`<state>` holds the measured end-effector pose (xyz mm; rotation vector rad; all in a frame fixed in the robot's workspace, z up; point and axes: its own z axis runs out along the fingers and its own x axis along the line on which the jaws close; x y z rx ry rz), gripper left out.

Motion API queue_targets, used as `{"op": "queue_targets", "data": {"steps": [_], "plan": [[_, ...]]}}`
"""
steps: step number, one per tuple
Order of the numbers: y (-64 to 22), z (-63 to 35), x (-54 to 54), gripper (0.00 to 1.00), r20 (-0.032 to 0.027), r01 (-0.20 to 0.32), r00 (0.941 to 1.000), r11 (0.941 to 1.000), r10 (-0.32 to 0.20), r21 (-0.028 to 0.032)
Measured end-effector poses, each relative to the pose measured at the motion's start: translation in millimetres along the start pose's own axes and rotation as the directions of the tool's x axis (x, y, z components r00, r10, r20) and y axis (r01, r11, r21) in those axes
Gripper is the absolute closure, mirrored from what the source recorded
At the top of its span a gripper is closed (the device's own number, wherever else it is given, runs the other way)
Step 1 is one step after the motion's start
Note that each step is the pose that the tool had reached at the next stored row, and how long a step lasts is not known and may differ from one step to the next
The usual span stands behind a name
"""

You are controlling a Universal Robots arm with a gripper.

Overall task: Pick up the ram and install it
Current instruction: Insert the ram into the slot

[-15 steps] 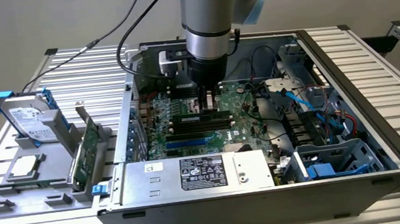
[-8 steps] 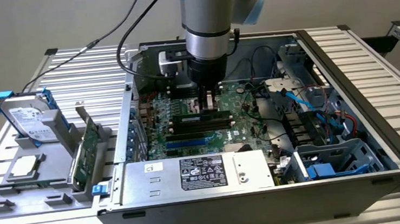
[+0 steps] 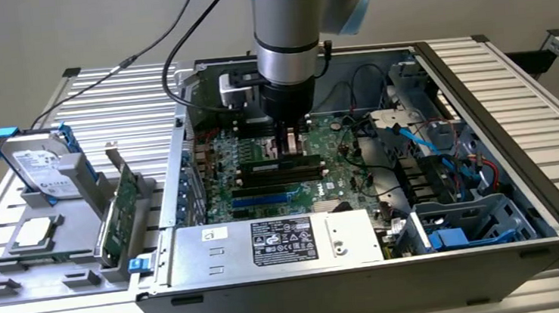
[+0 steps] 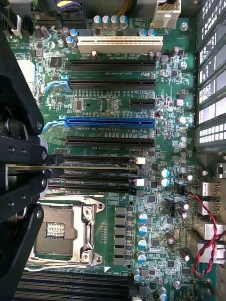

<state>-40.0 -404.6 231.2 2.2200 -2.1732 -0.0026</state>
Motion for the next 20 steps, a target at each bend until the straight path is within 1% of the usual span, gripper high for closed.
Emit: {"op": "queue_targets", "data": {"steps": [8,11,13,20], "plan": [[-0.1,4.5,0.4,0.86,0.0001,0.001,1.0,1.0,-0.001,0.0001],[-0.2,6.5,0.4,0.86,-0.0008,0.002,1.0,1.0,-0.002,0.0001],[-0.2,6.8,0.5,0.86,-0.0016,0.003,1.0,1.0,-0.003,0.0],[-0.7,6.9,1.2,0.86,-0.0016,0.007,1.0,1.0,-0.007,0.0002]]}}
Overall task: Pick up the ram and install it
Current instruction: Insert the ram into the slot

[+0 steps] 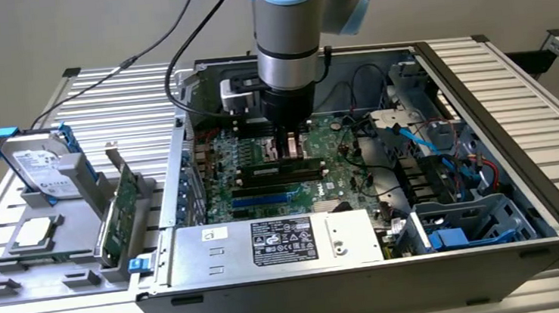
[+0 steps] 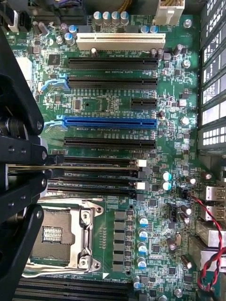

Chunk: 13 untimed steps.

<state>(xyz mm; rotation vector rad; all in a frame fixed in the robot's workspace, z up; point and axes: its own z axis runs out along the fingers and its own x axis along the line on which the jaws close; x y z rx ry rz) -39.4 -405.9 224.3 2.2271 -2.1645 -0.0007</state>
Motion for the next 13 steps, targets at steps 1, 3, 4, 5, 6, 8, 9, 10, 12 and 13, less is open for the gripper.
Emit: {"op": "queue_targets", "data": {"steps": [1,3,4,5,6,8,9,10,12,13], "plan": [[-0.4,0.0,0.3,0.86,0.0,0.0,1.0,1.0,0.0,0.0],[-0.9,0.0,0.9,0.86,0.0,0.0,1.0,1.0,0.0,-0.0002],[-1.0,0.0,1.2,0.86,0.0,0.0,1.0,1.0,0.0,-0.0004],[-1.0,0.0,1.6,0.86,0.0,0.0,1.0,1.0,0.0,-0.0005],[-1.0,0.0,2.1,0.86,0.0,0.0,1.0,1.0,0.0,-0.0007],[-1.0,0.0,2.6,0.86,-0.0001,0.0,1.0,1.0,0.0,-0.001],[-1.1,0.1,2.7,0.86,-0.0001,0.0,1.0,1.0,0.0,-0.0011],[-1.2,0.0,3.0,0.86,-0.0002,0.0,1.0,1.0,0.0,-0.0014],[-1.4,0.0,3.3,0.86,-0.0004,0.0,1.0,1.0,0.0,-0.0017],[-1.7,0.0,3.5,0.86,-0.0004,0.0,1.0,1.0,0.0,-0.0019]]}}
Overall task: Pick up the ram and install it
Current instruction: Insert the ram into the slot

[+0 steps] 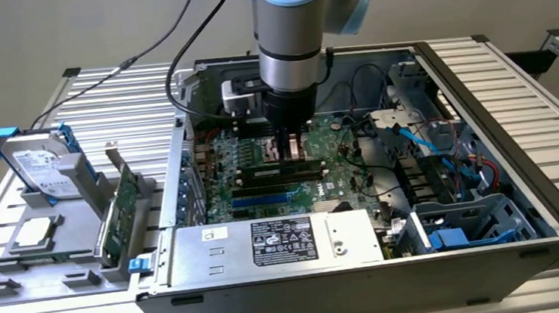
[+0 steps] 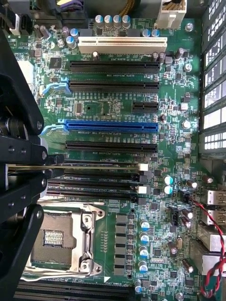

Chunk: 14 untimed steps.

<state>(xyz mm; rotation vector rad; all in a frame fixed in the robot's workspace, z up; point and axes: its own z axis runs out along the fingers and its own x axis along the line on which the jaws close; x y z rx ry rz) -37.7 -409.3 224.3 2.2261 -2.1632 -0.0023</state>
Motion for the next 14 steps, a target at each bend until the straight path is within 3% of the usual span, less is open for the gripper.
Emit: {"op": "queue_targets", "data": {"steps": [14], "plan": [[-1.1,1.4,0.1,0.86,0.0,-0.005,1.0,1.0,0.005,-0.0003]]}}
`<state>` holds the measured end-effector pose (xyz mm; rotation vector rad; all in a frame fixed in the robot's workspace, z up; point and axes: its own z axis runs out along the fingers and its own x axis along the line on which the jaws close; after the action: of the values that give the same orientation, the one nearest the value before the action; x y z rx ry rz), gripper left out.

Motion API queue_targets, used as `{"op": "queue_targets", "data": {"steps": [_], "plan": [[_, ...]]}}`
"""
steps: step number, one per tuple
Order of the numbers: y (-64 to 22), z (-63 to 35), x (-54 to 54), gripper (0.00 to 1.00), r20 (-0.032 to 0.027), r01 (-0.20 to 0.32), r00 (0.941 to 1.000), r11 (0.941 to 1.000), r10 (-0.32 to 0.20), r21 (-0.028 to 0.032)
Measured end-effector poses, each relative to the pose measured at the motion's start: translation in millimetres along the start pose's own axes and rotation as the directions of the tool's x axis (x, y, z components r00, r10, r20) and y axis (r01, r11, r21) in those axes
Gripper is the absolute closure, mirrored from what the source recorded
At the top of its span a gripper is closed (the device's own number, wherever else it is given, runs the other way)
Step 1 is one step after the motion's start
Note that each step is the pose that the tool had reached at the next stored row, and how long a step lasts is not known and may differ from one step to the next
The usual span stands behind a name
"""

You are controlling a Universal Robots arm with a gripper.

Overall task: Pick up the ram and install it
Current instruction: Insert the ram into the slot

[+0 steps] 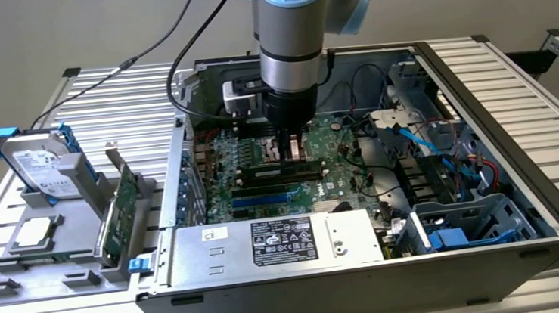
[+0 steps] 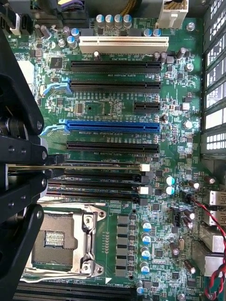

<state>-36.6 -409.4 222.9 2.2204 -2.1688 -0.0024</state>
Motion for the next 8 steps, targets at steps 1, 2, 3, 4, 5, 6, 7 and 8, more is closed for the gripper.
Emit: {"op": "queue_targets", "data": {"steps": [1,2,3,4,5,6,7,8], "plan": [[0.0,0.1,0.0,0.86,0.0,-0.002,1.0,1.0,0.002,-0.0001],[0.0,0.3,0.0,0.86,0.0002,-0.01,1.0,1.0,0.01,-0.0003],[0.0,0.4,0.0,0.86,0.0004,-0.013,0.9999,0.9999,0.013,-0.0003],[0.0,0.4,0.0,0.86,0.0003,-0.013,0.9999,0.9999,0.013,-0.0003],[0.0,0.5,0.0,0.86,0.0004,-0.013,0.9999,0.9999,0.013,-0.0003],[0.0,0.5,0.0,0.86,0.0003,-0.013,0.9999,0.9999,0.013,-0.0004],[0.0,0.5,0.0,0.86,0.0004,-0.013,0.9999,0.9999,0.013,-0.0003],[0.0,0.6,0.0,0.86,0.0003,-0.013,0.9999,0.9999,0.013,-0.0004]]}}
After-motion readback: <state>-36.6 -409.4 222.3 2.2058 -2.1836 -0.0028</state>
